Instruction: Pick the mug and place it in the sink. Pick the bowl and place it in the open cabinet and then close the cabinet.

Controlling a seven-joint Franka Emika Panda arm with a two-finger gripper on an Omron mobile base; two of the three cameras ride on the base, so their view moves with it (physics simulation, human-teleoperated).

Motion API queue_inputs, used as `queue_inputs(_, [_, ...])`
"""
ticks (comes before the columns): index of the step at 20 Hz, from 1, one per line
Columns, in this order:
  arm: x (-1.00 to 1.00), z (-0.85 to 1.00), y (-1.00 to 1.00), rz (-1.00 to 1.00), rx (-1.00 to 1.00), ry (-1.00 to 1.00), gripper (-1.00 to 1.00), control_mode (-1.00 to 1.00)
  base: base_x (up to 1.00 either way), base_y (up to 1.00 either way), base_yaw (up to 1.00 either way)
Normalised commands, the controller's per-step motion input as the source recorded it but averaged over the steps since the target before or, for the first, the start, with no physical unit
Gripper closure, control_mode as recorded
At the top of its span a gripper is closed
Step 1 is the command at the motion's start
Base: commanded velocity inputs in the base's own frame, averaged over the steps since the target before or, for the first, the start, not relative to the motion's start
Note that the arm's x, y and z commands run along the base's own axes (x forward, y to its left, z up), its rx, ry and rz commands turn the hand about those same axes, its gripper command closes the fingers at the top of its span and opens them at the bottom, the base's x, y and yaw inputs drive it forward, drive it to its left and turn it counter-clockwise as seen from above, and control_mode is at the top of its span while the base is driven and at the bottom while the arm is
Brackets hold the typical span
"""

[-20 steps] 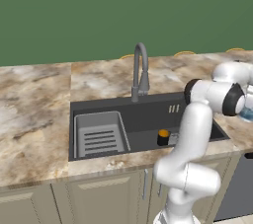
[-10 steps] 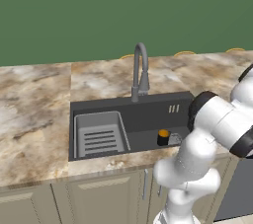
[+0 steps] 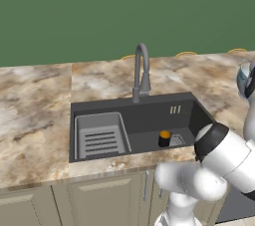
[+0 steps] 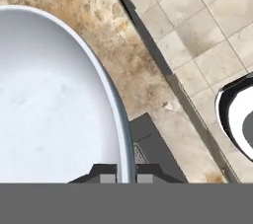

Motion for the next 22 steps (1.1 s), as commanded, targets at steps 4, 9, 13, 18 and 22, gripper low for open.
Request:
queue_inputs(4, [-0.14,0.73,0.21,0.20,0.00,0.00,1.00,-1.00,0.00,0.00,0.00])
queue_inputs(9, [-0.39,0.07,0.58,0.07,-0.09,-0.29,1.00,-1.00,0.00,0.00,0.00])
queue_inputs(13, [-0.39,0.00,0.75,0.04,-0.19,-0.42,1.00,-1.00,0.00,0.00,0.00])
queue_inputs(18, [-0.05,0.00,0.78,0.05,-0.19,-0.20,1.00,-1.00,0.00,0.00,0.00])
queue_inputs(22, [0.02,0.23,0.59,0.07,-0.02,0.15,1.00,-1.00,0.00,0.00,0.00])
